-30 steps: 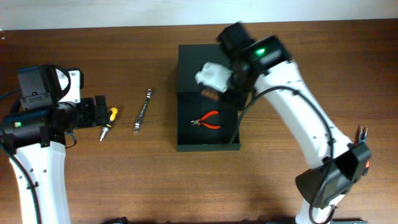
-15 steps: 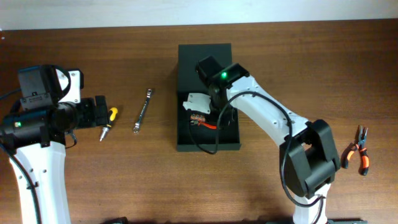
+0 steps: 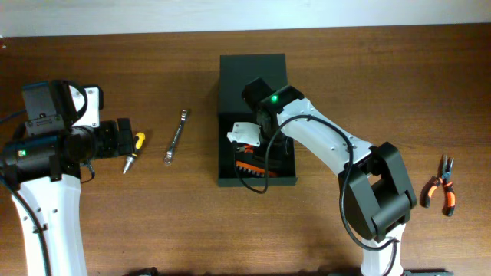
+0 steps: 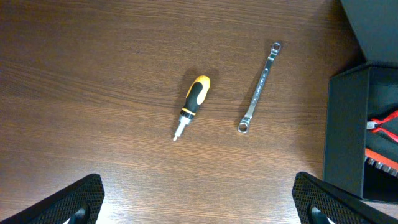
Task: Pack container
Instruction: 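Carry the socket rail into the box and release it, then move the right gripper over the orange-black pliers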
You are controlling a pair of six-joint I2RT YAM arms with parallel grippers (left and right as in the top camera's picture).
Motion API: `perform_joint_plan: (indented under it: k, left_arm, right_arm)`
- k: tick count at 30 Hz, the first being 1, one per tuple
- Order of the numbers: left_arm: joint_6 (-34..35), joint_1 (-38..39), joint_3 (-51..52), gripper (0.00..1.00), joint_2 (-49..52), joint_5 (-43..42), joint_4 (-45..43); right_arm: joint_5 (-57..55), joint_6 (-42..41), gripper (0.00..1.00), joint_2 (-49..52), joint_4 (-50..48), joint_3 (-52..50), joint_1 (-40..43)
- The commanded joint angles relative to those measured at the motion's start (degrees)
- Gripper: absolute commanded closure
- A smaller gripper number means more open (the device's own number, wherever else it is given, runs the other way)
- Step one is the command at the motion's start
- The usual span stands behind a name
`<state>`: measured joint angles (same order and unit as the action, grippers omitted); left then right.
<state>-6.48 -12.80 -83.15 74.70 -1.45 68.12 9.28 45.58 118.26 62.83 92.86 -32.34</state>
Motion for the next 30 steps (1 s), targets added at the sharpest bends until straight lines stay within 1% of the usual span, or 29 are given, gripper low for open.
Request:
perform_joint_plan:
  k: [1,3,5,9,14,17,19,20,24,26,30]
  left_arm:
    - [-0.9,0.2,-1.0,0.01,0.2,0.2,0.1]
    - [-0.9,0.2,-1.0,0.01,0.2,0.2,0.1]
    - [-0.9,0.2,-1.0,0.01,0.2,0.2,0.1]
    - [-0.9,0.2,-1.0,0.01,0.2,0.2,0.1]
    - [-0.9,0.2,-1.0,0.01,0.2,0.2,0.1]
    - [-0.9,0.2,-1.0,0.01,0.2,0.2,0.1]
    - [-0.6,0.2,-1.0,0.01,0.2,0.2,0.1]
    - [-0.5,0.2,-1.0,0.01,0.2,0.2,0.0]
    - [-0.5,0.2,-1.0,0.01,0.2,0.2,0.1]
    - [-0.4,0.2,-1.0,0.01,0.2,0.2,0.1]
    - [-0.3,0.2,-1.0,0.01,0.2,0.1,0.1]
  right_arm:
    - [-2.9,-4.3,0.38,-0.6,3.1,5.4,0.2]
    - [-5.7,-6.3,0.37,-1.4,5.7,10.1,0.6]
    - [-8.6,-10.3,0.37,-2.2,7.5,15.5,1.6]
    - [-14.4,-23.5,0.33,-3.6,12.1,28.3,6.6]
    - [-14.5,-36.8,0.28,-4.1,23.9,43.8,19.1]
    - [-14.5,-43.4,0.25,-4.1,30.3,48.2,28.2]
    - [-14.3,-47.6,0.25,-4.1,34.2,49.0,34.6]
    - [-13.4,-48.7,0.25,-4.2,34.5,48.8,37.5]
    - [-3.3,-48.7,0.25,-6.3,34.5,45.1,47.7]
    - [-0.7,-49.1,0.25,-10.4,34.5,39.1,52.8]
    - [-5.6,-48.7,0.25,-20.2,34.5,25.9,58.8]
